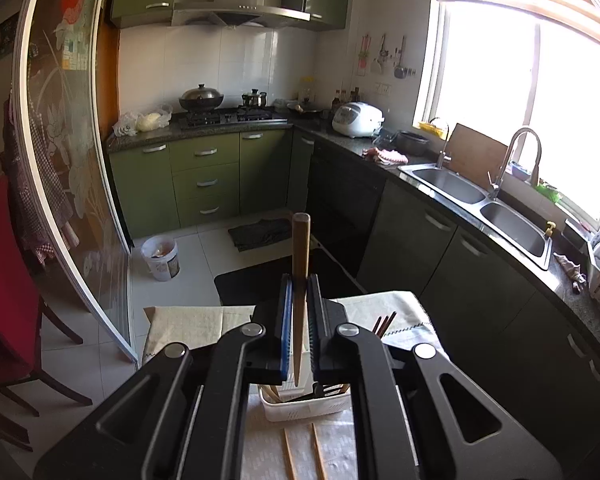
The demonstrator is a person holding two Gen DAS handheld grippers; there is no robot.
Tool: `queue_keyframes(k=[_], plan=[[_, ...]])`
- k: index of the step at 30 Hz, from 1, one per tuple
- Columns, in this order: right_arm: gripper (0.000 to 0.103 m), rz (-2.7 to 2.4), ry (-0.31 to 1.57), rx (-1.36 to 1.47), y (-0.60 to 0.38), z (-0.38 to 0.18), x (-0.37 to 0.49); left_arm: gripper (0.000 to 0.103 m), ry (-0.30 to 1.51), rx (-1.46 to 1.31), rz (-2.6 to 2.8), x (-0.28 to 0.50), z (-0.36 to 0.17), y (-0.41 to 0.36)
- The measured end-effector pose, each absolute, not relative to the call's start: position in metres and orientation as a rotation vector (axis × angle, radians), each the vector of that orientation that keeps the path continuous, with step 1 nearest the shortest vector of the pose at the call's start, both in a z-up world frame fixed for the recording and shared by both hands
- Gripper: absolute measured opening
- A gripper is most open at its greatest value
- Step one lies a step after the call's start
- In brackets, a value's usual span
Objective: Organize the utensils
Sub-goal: 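Carry the chopstick over the caddy and open the left tool, then lower both tools and close each on one of the last two chopsticks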
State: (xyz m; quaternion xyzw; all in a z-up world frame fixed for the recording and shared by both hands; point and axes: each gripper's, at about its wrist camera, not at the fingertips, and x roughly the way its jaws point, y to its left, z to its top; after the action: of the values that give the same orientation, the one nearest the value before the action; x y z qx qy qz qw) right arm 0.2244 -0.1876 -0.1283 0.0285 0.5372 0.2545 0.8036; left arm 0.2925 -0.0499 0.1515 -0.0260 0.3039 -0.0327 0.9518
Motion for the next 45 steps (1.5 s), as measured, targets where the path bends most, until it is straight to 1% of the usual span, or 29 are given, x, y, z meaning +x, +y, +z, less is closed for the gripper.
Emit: queue_keyframes(k=[5, 7, 11, 12, 13, 15, 16, 20, 22, 26, 29, 31, 34, 36, 43, 45], plan=[[0.025, 0.544, 1.165, 0.053, -0.178, -0.134, 0.227, 0.007, 0.718, -0.028, -0.062, 0.305, 0.116, -0.050], [0.025, 0.548, 1.167, 0.054, -0.172, -0.135, 0.227, 0.009, 0.735, -0.023, -0.067, 0.304, 0.109, -0.049], [0.025, 0.549, 1.170, 0.030, -0.152, -0.139, 0.231, 0.030, 0.720, -0.028, -0.085, 0.288, 0.114, -0.042], [0.025, 0.541, 1.166, 0.016, -0.148, -0.139, 0.232, 0.034, 0.712, -0.024, -0.090, 0.280, 0.117, -0.040], [0.025, 0.532, 1.163, 0.007, -0.143, -0.141, 0.233, 0.035, 0.707, -0.016, -0.096, 0.272, 0.118, -0.040], [0.025, 0.517, 1.162, -0.005, -0.134, -0.144, 0.237, 0.042, 0.705, -0.008, -0.102, 0.255, 0.118, -0.036], [0.025, 0.503, 1.160, -0.015, -0.130, -0.146, 0.240, 0.044, 0.713, -0.005, -0.105, 0.247, 0.114, -0.033], [0.026, 0.468, 1.171, -0.034, -0.114, -0.156, 0.254, 0.044, 0.803, 0.009, -0.112, 0.219, 0.080, -0.019], [0.029, 0.464, 1.170, -0.034, -0.108, -0.158, 0.261, 0.044, 0.886, 0.013, -0.108, 0.212, 0.050, -0.013], [0.030, 0.426, 1.154, -0.071, -0.092, -0.159, 0.267, 0.044, 1.078, -0.019, -0.116, 0.211, -0.018, 0.001], [0.030, 0.394, 1.146, -0.103, -0.078, -0.161, 0.273, 0.044, 1.166, -0.083, -0.113, 0.217, -0.055, 0.009], [0.030, 0.378, 1.144, -0.136, -0.069, -0.162, 0.273, 0.044, 1.182, -0.090, -0.100, 0.222, -0.067, 0.009], [0.023, 0.365, 1.133, -0.217, -0.061, -0.163, 0.270, 0.044, 1.202, -0.093, -0.081, 0.230, -0.079, 0.007], [0.023, 0.374, 1.139, -0.237, -0.066, -0.164, 0.266, 0.044, 1.225, -0.097, -0.081, 0.236, -0.085, 0.006], [0.023, 0.318, 1.155, -0.278, -0.134, -0.165, 0.251, 0.044, 1.296, -0.093, -0.074, 0.256, -0.104, -0.005], [0.023, 0.301, 1.164, -0.252, -0.152, -0.164, 0.252, 0.044, 1.319, -0.088, -0.062, 0.263, -0.110, -0.009]])
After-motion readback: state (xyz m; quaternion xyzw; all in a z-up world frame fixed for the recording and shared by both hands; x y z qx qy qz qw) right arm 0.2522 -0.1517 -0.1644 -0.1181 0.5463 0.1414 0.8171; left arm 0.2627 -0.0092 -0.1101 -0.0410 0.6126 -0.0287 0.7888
